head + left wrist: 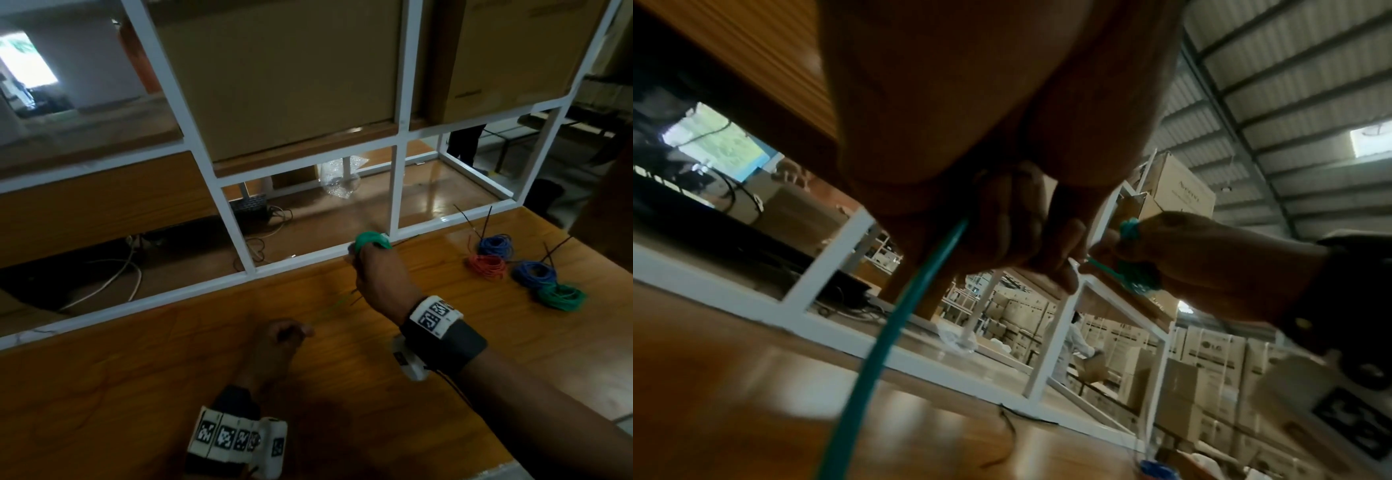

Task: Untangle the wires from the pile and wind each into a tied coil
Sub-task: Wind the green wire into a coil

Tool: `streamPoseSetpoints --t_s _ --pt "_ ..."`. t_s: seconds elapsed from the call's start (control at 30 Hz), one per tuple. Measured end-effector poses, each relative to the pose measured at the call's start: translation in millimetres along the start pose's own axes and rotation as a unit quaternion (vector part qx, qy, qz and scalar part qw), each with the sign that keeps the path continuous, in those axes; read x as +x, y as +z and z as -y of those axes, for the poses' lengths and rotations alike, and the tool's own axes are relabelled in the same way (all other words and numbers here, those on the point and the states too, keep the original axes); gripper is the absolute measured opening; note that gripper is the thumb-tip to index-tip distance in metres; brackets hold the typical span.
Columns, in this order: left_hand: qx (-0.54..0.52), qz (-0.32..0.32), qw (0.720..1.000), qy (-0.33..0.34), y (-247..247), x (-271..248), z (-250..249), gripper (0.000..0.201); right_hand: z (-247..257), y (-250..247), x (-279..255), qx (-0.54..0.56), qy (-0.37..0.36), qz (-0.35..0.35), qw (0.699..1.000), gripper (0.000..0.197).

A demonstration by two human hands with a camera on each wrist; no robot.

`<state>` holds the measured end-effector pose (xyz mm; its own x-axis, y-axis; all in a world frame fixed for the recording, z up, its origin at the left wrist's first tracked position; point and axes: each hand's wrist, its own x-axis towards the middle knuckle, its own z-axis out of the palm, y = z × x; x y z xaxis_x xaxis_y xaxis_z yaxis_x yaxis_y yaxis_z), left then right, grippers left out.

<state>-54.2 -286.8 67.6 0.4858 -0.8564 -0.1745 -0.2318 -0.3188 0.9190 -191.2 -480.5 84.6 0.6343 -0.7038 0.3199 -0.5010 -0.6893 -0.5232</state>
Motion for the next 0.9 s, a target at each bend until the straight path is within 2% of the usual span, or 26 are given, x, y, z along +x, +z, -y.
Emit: streamPoseSetpoints --t_s 0.03,0.1,0.13,0.2,0.27,0.3,0.33,0.4,0.47,0.5,0.6,0.63,0.67,0.73,0.77,0.8,0.83,0.9 --pt "0.001 -0.017 1.0 0.0 -7 -1 -1 0.013 -2 0 -4 -0.044 -0.011 0.054 0.997 0.014" --pt "0.044 -0.051 0.998 0.016 -23 1 -4 0.012 -4 3 -14 -0.101 -0.02 0.202 0.974 0.019" --pt "0.065 -0.065 0.995 0.034 -31 5 -7 0.013 -1 2 -20 -0.091 -0.007 0.275 0.957 0.025" --pt "0.097 -0.092 0.988 0.071 -44 13 -14 0.014 6 1 -29 0.012 0.016 0.387 0.922 0.047" --pt "0.125 -0.108 0.979 0.121 -53 22 -24 0.009 12 0 -34 0.105 0.009 0.433 0.895 0.069" --pt "0.141 -0.112 0.972 0.15 -56 25 -31 0.005 16 -2 -37 0.146 0.006 0.451 0.881 0.073" --pt "0.152 -0.112 0.966 0.179 -59 28 -36 0.005 20 -3 -39 0.188 0.0 0.471 0.862 0.07" --pt "0.142 -0.1 0.96 0.218 -61 35 -42 0.014 28 -9 -42 0.287 -0.044 0.514 0.807 0.05" --pt "0.088 -0.086 0.967 0.225 -55 39 -45 0.018 36 -18 -43 0.407 -0.108 0.527 0.738 0.033" --pt "0.068 -0.08 0.971 0.217 -50 39 -46 0.018 39 -20 -42 0.477 -0.117 0.526 0.694 0.029" --pt "-0.031 -0.012 0.987 0.158 -25 32 -50 0.025 53 -31 -35 0.69 -0.068 0.48 0.538 0.026" --pt "-0.086 0.019 0.988 0.127 -14 26 -50 0.03 57 -34 -30 0.744 -0.058 0.439 0.501 0.026" --pt "-0.13 0.032 0.986 0.098 -4 21 -49 0.033 61 -38 -25 0.781 -0.048 0.383 0.491 0.026" --pt "-0.144 0.018 0.987 0.07 15 14 -39 0.028 66 -41 -14 0.818 -0.002 0.252 0.517 0.031" --pt "-0.14 0.016 0.988 0.06 22 13 -31 0.025 66 -40 -10 0.813 0.021 0.185 0.552 0.033" --pt "-0.13 0.025 0.99 0.05 27 11 -23 0.023 63 -40 -5 0.783 0.025 0.115 0.61 0.033" --pt "-0.111 0.039 0.992 0.041 30 8 -17 0.021 56 -36 -1 0.719 0.017 0.048 0.693 0.031" --pt "-0.055 0.048 0.997 0.015 28 2 -8 0.022 33 -25 8 0.497 -0.009 -0.055 0.866 0.036"
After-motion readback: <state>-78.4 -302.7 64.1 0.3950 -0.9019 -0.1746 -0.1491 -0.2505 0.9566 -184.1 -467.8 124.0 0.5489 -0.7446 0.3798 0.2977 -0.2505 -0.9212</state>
